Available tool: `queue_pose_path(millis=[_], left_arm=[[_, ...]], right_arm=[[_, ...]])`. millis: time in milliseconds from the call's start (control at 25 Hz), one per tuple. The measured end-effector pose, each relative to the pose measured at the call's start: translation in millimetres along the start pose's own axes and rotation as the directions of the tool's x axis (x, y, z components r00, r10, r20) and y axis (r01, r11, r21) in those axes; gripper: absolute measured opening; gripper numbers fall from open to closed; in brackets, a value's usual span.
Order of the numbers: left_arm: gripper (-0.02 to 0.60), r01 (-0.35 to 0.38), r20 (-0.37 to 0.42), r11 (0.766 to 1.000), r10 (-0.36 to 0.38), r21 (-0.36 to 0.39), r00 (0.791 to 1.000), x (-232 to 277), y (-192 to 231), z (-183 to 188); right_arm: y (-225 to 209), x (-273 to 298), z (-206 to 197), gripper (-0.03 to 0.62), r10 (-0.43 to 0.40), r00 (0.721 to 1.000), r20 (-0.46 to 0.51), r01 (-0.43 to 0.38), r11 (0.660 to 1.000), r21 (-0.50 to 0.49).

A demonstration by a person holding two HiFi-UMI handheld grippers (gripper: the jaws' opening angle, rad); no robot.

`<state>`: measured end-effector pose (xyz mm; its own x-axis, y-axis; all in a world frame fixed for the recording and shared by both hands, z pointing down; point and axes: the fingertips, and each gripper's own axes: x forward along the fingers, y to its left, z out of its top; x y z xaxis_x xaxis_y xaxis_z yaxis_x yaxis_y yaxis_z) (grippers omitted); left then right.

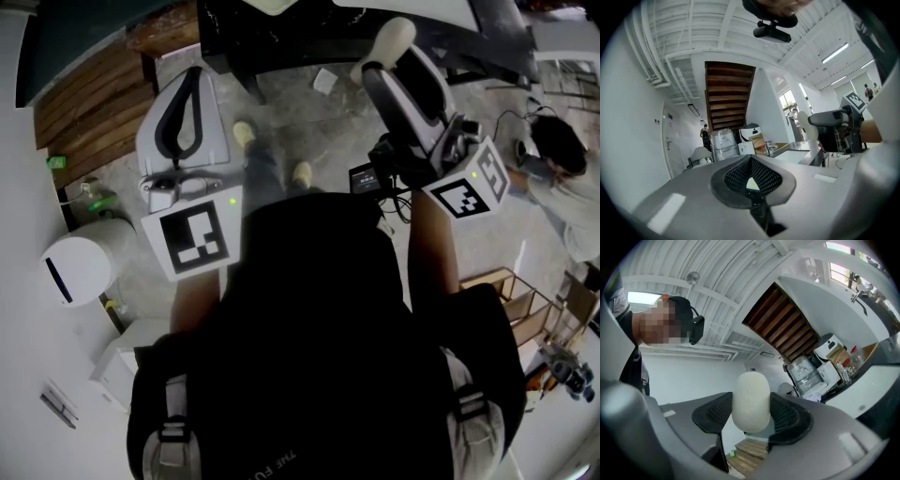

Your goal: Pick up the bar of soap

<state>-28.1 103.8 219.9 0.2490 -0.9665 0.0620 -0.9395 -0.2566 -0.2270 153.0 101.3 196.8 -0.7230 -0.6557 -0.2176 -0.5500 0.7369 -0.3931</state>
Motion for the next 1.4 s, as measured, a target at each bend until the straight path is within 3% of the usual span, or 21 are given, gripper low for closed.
queue_pose_path(millis=[400, 880, 1400], left_arm=[[0.000, -0.022, -0.019, 0.999, 0.023, 0.035, 1.000, -41, -28, 13], [0.000, 0.048, -0.045, 0.999, -0.048, 0.014, 0.998, -39, -24, 4], [0.000, 0.117, 0.013, 0.993, -0.117, -0.007, 0.993, -38, -3, 6]], right_arm=[[25, -35, 4, 0.272, 0.032, 0.999, -0.005, -0.032, 0.999, 0.003], [38, -22, -6, 0.271, 0.015, 1.000, -0.013, -0.015, 1.000, 0.014], [62, -6, -11, 0.271, -0.029, 0.999, 0.016, 0.029, 1.000, -0.006]])
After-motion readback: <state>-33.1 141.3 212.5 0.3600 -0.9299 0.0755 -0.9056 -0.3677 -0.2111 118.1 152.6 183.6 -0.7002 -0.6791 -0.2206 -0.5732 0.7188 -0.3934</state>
